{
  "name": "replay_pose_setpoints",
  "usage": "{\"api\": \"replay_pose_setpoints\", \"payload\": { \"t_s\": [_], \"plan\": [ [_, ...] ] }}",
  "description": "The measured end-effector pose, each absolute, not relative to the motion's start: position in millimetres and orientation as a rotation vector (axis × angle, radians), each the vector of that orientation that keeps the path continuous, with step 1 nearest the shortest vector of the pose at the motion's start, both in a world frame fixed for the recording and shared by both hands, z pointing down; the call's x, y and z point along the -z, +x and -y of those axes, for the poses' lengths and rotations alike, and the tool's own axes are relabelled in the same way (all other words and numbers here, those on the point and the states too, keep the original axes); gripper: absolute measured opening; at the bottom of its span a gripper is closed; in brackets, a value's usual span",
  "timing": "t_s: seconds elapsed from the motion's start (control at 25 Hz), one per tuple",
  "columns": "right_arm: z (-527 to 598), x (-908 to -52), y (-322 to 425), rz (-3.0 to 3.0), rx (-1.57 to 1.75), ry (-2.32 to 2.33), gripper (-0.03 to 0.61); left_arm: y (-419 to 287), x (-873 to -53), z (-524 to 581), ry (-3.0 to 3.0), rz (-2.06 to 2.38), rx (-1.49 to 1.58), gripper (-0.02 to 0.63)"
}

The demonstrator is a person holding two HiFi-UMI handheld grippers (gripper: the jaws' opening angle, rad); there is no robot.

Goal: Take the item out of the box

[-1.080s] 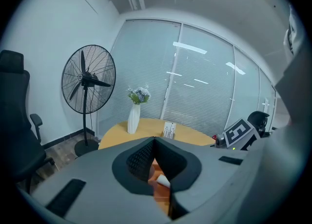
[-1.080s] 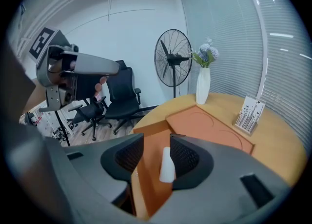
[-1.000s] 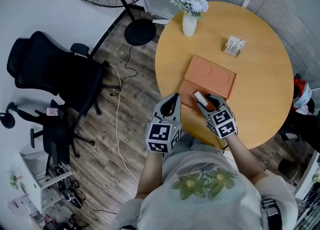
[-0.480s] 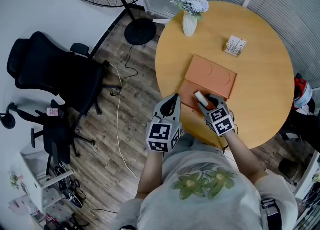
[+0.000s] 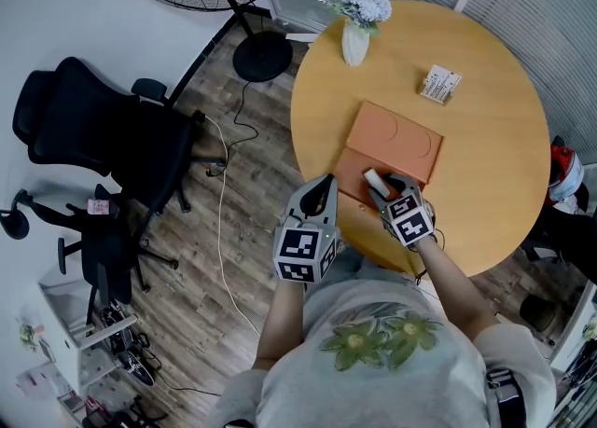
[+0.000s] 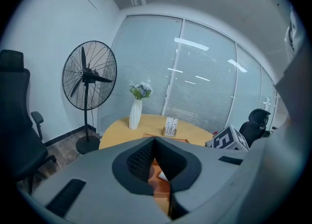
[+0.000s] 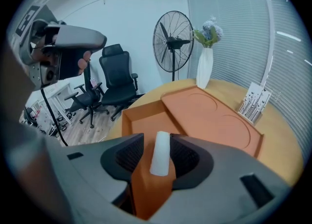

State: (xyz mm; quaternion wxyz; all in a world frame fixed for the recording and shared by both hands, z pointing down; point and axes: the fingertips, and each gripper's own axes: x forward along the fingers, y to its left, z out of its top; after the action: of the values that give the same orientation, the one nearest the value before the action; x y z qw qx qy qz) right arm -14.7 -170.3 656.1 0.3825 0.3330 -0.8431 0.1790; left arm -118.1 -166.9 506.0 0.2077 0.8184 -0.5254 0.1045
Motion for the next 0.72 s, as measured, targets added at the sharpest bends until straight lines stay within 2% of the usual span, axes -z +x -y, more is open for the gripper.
{"api": "replay_pose_setpoints", "payload": {
  "t_s": [0.72],
  "plan": [
    [170.5, -690.8, -11.7, 2.013, -0.422, 0.801, 0.175, -111.4, -512.4, 166.8, 2.273, 1.433, -0.316, 0.0]
  ]
}}
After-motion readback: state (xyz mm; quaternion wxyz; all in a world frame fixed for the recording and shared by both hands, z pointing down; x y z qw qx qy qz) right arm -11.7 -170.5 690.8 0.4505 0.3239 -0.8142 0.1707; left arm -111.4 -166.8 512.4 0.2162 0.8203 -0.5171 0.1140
